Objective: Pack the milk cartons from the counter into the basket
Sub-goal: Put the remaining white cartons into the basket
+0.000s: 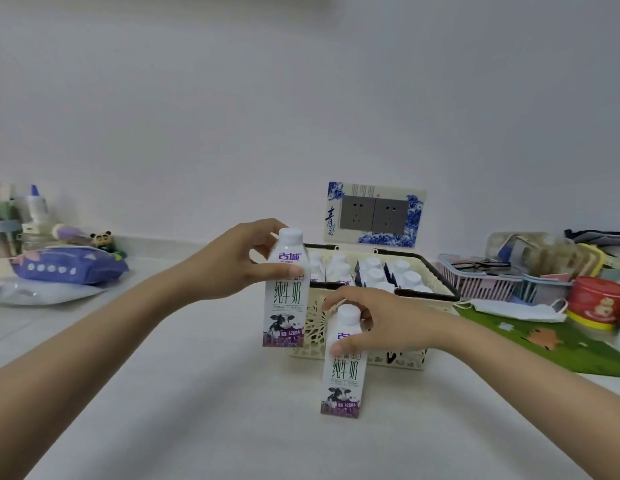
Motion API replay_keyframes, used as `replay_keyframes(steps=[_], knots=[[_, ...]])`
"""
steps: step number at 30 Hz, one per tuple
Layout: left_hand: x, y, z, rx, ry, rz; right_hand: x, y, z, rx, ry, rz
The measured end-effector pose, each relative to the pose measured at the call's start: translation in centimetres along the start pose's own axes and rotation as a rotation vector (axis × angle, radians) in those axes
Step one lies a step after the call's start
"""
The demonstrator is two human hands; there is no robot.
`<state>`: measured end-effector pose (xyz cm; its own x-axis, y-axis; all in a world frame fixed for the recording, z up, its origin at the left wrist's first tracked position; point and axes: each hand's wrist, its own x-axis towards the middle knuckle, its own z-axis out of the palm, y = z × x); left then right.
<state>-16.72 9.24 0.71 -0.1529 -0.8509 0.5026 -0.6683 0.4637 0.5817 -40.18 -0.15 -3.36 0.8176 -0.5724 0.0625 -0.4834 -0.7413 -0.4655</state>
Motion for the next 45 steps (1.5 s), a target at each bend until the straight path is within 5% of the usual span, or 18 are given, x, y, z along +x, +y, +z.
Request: replay_keyframes(steps=[12, 20, 27, 45], knots=[[8.1, 1.5, -1.2, -0.135, 0.216, 0.089, 4.8, -2.9, -9.1, 0.455, 0.277, -0.095], [12.2, -0.8, 1.3, -0.124, 0.078, 0.041, 5.7, 0.6, -9.5, 0.434, 0.352, -0.109], [11.6, -8.0, 3.2, 0.131, -0.258, -0.120, 5.3, 5.8, -8.9, 0.526, 0.401, -0.080], [11.8, -10.0, 4.5, -0.034, -0.236, -0.213, 5.9, 6.6, -5.2, 0.482, 0.251, -0.039]])
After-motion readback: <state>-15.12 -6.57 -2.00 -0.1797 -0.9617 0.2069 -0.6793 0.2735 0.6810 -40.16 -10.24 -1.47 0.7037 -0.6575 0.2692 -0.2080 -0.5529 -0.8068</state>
